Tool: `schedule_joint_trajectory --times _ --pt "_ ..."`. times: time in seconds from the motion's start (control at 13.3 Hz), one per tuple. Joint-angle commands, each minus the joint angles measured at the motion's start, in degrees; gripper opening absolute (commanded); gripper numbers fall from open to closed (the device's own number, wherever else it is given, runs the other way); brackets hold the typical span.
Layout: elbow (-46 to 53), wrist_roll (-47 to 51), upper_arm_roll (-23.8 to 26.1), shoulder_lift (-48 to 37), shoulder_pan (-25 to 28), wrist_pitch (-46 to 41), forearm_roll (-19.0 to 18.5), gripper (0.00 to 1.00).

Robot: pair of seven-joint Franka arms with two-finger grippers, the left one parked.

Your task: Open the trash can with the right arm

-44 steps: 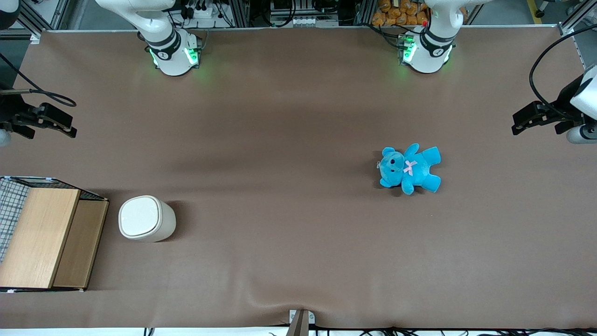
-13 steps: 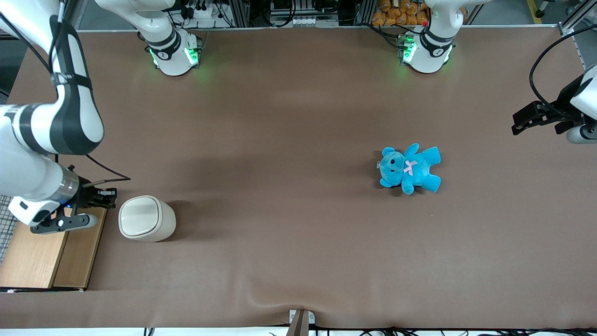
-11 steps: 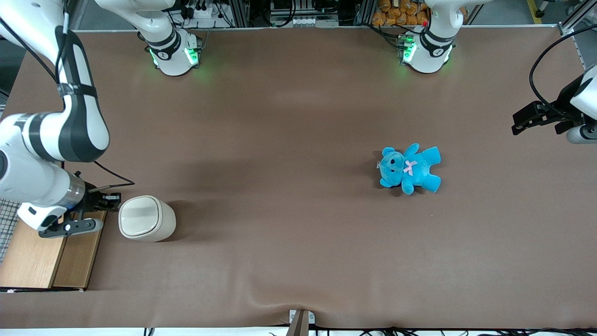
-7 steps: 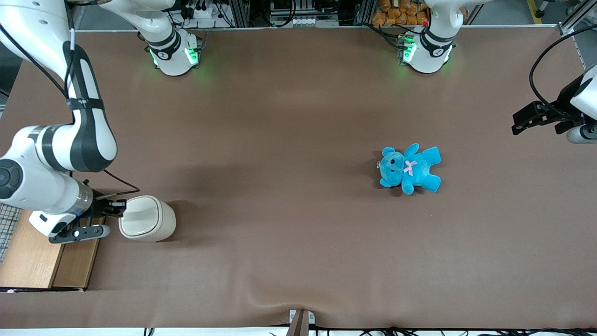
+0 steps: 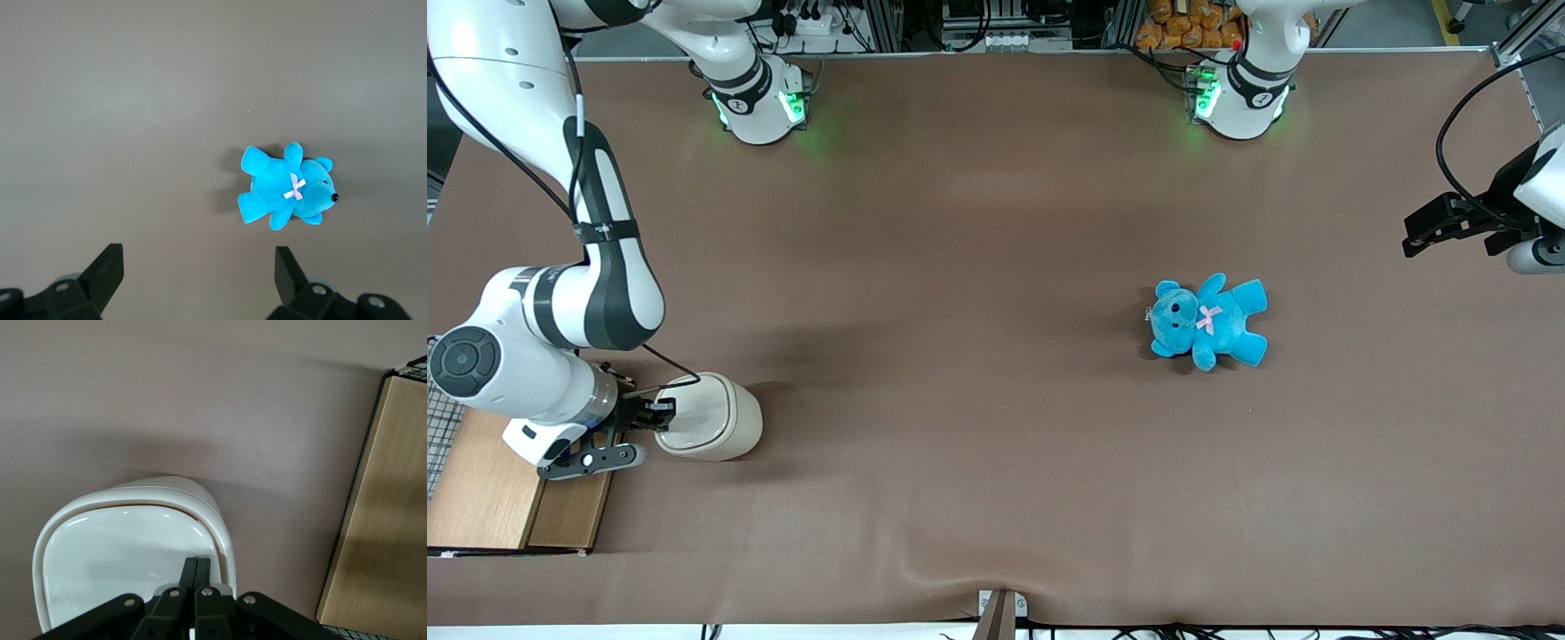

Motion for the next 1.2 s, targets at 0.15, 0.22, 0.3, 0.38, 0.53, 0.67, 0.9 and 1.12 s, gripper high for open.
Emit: schedule_joint_trajectory --times 0.15,0.22,0.3,0.38,0.53,0.67,0.9,1.12 --pt "0.8 -1.1 0.4 1.4 -0.9 0.4 -0.7 0.0" --pt "0.7 -1.1 0.4 1.6 -0.9 0.4 -0.7 0.0" --pt "0.6 -1.1 0.4 2.1 -0.9 0.7 -0.7 0.0" --pt "0.5 -1.1 0.4 2.2 -0.8 0.7 -0.6 0.0" --pt "0.6 -1.1 0.4 2.0 -0.7 0.3 -0.6 0.0" --pt "1.5 -0.7 0.6 0.8 0.3 -1.4 -0.7 0.0" --pt "8.0 -0.6 0.7 -0.6 0.6 -14.3 -0.7 0.0" --pt "13.9 0.2 0.9 -0.7 1.7 -23.9 -0.7 0.0"
